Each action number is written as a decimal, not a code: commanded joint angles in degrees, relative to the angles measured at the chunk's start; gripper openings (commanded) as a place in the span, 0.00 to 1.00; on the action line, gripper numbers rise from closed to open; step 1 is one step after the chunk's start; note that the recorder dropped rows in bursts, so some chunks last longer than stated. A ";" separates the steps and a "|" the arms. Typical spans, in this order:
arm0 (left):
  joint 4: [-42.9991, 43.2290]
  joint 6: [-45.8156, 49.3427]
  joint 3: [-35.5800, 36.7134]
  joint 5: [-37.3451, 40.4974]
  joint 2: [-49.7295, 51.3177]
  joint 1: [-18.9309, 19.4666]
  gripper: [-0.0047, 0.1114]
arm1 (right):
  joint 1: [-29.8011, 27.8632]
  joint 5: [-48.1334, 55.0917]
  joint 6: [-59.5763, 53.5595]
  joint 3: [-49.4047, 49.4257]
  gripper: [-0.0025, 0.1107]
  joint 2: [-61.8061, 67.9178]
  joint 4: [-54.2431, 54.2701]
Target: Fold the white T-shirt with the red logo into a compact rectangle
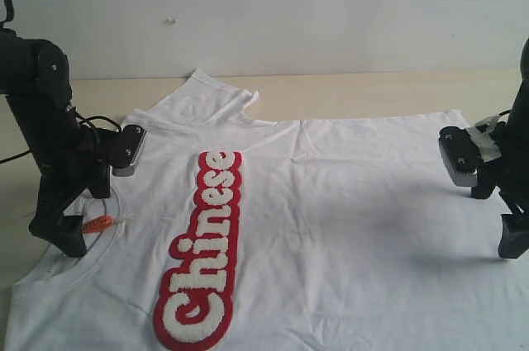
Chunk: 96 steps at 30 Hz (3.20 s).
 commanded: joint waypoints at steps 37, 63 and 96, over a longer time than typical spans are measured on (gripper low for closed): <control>-3.31 0.25 0.50 -1.44 1.68 -0.18 0.94 | -0.17 -4.98 7.51 0.69 0.95 -10.50 4.35; -3.31 0.25 0.50 -1.82 1.68 -0.18 0.94 | 0.45 -6.29 1.43 2.47 0.95 -8.65 -6.99; -3.31 0.15 0.50 -1.70 1.68 -0.18 0.94 | 0.07 -11.29 -1.41 6.87 0.68 -8.85 3.66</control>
